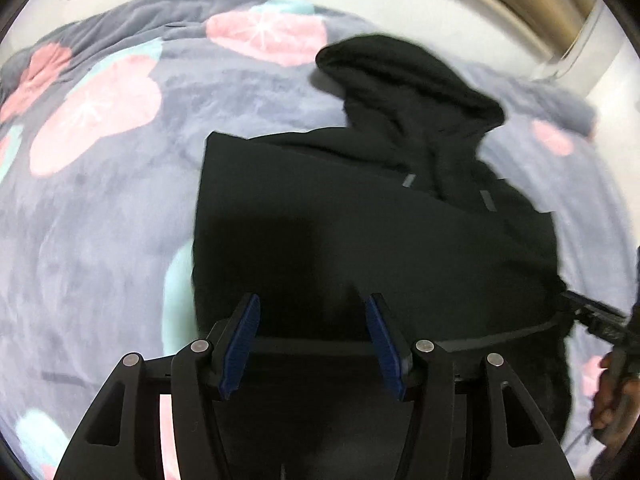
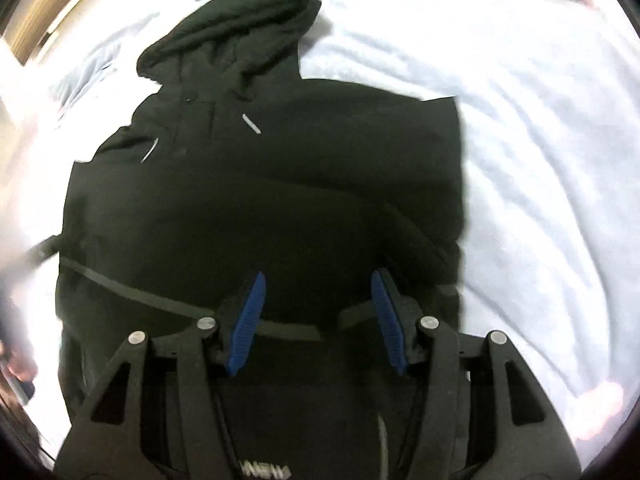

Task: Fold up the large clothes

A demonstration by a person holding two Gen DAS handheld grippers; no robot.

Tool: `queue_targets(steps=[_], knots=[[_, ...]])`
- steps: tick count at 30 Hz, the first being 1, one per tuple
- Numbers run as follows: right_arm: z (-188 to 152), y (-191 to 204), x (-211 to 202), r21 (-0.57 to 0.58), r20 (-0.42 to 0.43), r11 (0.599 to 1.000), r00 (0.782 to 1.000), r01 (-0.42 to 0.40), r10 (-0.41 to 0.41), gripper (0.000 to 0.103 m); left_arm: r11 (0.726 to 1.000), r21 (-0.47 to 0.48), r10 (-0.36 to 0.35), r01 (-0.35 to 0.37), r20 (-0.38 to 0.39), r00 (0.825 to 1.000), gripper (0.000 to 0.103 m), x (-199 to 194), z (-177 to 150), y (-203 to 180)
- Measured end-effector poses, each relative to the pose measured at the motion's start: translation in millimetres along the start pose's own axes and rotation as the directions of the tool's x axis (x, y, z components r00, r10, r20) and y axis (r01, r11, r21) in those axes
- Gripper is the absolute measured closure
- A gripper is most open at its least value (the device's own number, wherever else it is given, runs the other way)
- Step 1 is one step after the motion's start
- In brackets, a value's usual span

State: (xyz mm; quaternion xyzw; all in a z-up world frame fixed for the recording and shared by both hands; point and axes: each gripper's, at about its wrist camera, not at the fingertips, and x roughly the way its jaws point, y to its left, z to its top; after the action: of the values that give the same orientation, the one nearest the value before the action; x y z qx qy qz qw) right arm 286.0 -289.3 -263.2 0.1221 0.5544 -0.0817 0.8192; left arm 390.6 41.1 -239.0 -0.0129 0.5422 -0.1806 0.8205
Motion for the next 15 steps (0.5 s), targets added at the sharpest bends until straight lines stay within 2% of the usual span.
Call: queue_targets(steps=[2, 5, 8, 12, 15], knots=[[-21, -3, -12, -0.016, 0.002, 0.999, 1.0, 0.031, -0.031, 0.05, 1.0, -0.01, -0.015, 0.015, 0.016, 1.0, 0.046, -14, -16, 3], [-28, -2, -4, -0.039, -0.015, 0.997, 0.997, 0.069, -0.07, 0.05, 1.0, -0.014, 0.001, -0.001, 0.005, 1.0, 0.046, -19, -38, 5], [-44, -3, 22, -0.046, -0.085, 0.99, 0.987, 0.134, -0.138, 0.05, 0.997, -0.061, 0.047, -0.052, -0.079, 0.996, 0.046, 5, -51, 18], [-40, -15, 45, 0.018, -0.123, 0.994, 0.987, 0.103, -0.1, 0.045, 0.991, -0.132, 0.018, -0.034, -0.12, 0.993, 0.044, 33, -55, 34], [-37, -17, 55, 0.023, -0.12, 0.996, 0.989, 0.091, -0.087, 0.042, 0.993, -0.1, 0.049, -0.062, -0.126, 0.991, 0.043, 37, -53, 29]])
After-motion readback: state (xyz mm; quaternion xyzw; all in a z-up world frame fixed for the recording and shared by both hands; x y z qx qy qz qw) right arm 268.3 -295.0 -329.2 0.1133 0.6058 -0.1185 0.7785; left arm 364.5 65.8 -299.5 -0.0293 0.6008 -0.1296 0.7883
